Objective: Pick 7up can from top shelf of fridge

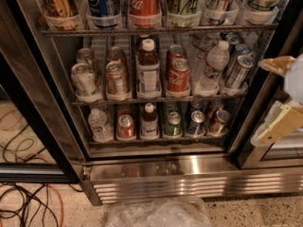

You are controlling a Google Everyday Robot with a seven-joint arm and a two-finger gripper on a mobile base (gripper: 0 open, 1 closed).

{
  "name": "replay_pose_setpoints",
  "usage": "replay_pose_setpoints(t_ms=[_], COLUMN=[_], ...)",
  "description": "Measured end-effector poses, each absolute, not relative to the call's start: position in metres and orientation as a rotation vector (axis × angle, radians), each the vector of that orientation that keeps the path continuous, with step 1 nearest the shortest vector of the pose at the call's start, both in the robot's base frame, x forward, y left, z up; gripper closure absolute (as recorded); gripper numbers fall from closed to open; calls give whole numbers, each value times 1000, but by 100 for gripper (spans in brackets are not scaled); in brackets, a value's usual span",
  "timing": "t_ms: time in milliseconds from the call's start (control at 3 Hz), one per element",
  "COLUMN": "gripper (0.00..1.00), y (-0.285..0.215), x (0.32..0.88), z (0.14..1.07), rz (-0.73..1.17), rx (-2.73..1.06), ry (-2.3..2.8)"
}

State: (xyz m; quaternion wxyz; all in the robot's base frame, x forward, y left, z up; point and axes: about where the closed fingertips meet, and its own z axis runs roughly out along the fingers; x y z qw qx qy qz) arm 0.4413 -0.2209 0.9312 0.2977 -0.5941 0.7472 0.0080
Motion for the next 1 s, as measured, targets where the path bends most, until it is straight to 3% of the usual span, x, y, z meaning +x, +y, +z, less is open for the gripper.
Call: replay_pose_setpoints(t_ms=[1000], gripper=[0], y=[-220], x=[459], z=[917], rz=[156], rx=[-1352], ry=[1737])
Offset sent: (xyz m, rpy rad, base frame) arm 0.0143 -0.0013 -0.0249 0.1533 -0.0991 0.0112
